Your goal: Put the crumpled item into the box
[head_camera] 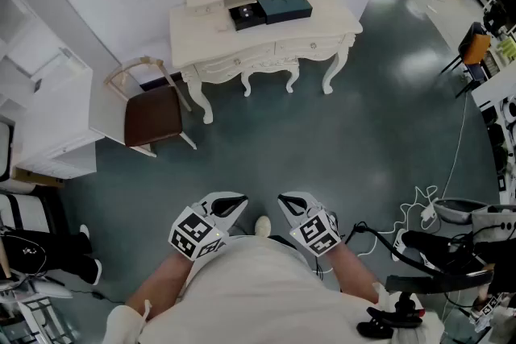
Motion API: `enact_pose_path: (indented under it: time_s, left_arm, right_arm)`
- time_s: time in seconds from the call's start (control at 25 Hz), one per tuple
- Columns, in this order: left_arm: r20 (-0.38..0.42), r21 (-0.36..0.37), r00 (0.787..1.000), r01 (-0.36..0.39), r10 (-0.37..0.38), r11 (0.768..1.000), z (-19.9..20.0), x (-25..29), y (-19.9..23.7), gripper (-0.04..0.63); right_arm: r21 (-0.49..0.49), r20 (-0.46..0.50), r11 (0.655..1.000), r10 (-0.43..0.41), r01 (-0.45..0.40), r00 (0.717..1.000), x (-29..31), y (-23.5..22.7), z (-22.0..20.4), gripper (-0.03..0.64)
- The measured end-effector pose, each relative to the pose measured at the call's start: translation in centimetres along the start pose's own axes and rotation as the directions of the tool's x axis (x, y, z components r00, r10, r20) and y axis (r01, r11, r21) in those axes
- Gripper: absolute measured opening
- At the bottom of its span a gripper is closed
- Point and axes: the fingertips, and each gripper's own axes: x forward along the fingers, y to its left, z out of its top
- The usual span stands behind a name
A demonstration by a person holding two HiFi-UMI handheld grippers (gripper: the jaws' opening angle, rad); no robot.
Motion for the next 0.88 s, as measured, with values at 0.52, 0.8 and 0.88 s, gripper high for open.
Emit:
enact_pose_path:
  time_s: [0.52,0.8,0.88]
  left_arm:
    - [0.03,-0.019,0.999,-0.013,0.014,1.0,2.7,0.5,4.3,0.002]
    - [0.054,-0.031,0.998,0.009,-0.007,0.999,5.4,3.1,12.3,0.002]
    - [0.062,-0.03,0.998,0.017,-0.016,0.999,6.9,3.9,15.4,0.002]
  right_arm:
    - [0.005,-0.013,1.0,-0.006,0.006,1.0,1.7,-3.5,1.8,0.0]
    - [0.016,-0.031,1.0,-0.021,0.022,0.999,7.4,-10.1,4.6,0.0]
    - [0.023,-0.025,0.999,-0.036,0.037,0.999,9.4,-12.7,6.5,0.002]
